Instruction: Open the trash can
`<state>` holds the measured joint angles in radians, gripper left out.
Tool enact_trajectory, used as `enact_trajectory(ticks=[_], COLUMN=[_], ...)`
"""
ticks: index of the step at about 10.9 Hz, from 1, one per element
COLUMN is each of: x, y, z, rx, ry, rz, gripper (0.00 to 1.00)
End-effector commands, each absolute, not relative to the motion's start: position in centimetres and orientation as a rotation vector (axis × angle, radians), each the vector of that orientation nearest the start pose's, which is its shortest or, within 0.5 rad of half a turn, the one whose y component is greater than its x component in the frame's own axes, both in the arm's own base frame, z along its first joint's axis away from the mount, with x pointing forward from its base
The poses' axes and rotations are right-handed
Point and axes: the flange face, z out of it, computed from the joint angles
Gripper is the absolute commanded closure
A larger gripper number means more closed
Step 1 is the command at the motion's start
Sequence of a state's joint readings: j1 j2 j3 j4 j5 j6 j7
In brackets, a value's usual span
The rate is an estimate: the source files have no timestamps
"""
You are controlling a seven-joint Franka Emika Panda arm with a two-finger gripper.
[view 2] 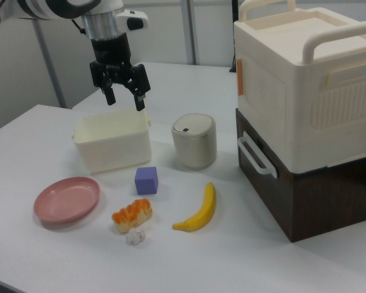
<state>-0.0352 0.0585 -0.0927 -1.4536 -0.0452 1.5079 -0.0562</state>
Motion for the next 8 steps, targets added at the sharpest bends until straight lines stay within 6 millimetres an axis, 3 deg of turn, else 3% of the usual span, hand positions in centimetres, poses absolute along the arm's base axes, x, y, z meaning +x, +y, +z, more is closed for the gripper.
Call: enact_trajectory(ticks=[1, 6, 8], x=[55.8, 55.8, 56.5], y=[-7.6, -7.7, -7.7], z=[64.6, 65.1, 65.8], rx=[-3.186, -3.188, -3.189], ry=[0.135, 0.135, 0.135], rz=[-0.033, -0.059, -0.172], gripper=[0.0, 0.0, 0.0])
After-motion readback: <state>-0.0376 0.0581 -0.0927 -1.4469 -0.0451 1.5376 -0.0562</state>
